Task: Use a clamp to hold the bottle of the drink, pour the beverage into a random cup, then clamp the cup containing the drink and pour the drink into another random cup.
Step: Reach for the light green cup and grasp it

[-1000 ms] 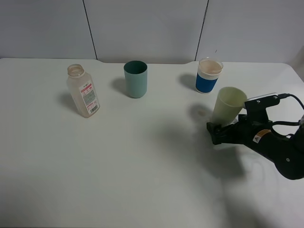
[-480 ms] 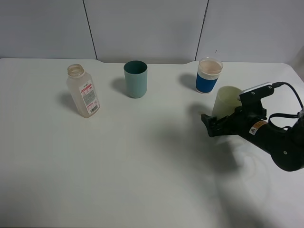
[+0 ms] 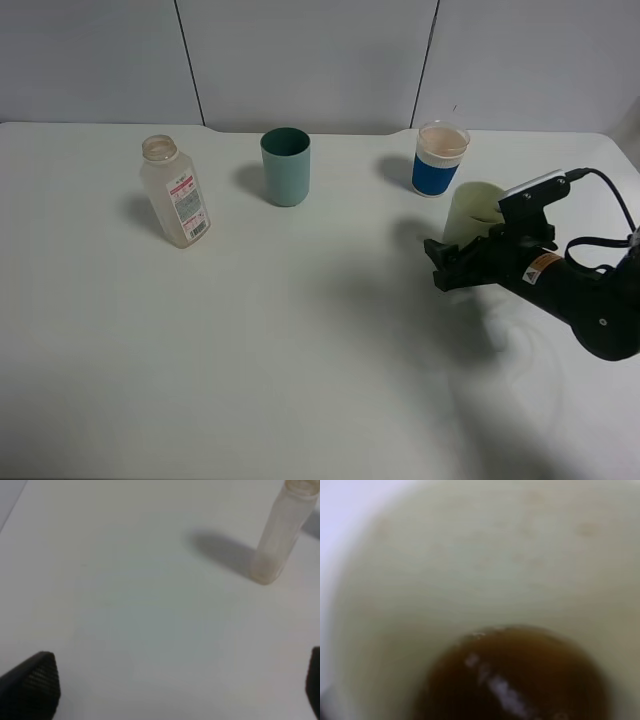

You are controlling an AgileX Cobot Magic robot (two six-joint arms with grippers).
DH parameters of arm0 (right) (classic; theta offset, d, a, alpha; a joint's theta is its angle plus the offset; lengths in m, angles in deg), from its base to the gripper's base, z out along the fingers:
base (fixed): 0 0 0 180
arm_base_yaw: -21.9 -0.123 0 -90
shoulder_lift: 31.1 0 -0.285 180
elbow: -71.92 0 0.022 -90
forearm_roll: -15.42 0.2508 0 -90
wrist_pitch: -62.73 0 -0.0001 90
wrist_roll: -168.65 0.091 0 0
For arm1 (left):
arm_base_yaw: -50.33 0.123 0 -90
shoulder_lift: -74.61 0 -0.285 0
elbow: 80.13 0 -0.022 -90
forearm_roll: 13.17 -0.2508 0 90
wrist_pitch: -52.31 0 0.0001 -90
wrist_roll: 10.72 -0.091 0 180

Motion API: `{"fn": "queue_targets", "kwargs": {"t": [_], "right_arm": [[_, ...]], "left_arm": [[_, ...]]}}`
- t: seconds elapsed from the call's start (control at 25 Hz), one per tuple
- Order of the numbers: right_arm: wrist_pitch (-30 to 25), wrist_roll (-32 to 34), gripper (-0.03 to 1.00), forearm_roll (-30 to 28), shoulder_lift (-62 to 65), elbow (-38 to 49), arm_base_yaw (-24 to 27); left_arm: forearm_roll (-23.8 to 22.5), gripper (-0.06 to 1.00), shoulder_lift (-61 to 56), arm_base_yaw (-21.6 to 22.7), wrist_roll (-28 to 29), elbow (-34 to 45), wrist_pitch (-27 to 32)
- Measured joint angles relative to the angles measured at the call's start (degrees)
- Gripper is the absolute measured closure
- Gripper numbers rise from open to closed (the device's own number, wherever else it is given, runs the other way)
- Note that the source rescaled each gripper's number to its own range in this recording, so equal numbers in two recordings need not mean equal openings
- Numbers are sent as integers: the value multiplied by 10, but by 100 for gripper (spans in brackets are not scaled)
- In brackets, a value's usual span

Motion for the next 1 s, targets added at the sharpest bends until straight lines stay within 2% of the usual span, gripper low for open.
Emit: {"fn": "queue_targets", "kwargs": {"t": [0.04, 0.08, 0.12, 0.52, 0.72, 0.84, 1.0], "right_arm": [[0, 0, 82, -4, 0, 0, 0], [0, 0, 97, -12, 1, 0, 0], [0, -1, 94, -19, 1, -1, 0], [-3, 2, 94, -28, 2, -1, 0], [-16, 45, 94, -29, 30, 1, 0], [-15, 50, 94, -29, 60, 2, 0], [-53, 55, 94, -30, 124, 2, 0]], "left_arm": [[0, -6, 0, 0, 0, 0, 0], [0, -6, 0, 0, 0, 0, 0], [0, -6, 0, 0, 0, 0, 0], [0, -6, 0, 0, 0, 0, 0], [0, -6, 0, 0, 0, 0, 0], [0, -6, 0, 0, 0, 0, 0], [0, -6, 0, 0, 0, 0, 0]]}}
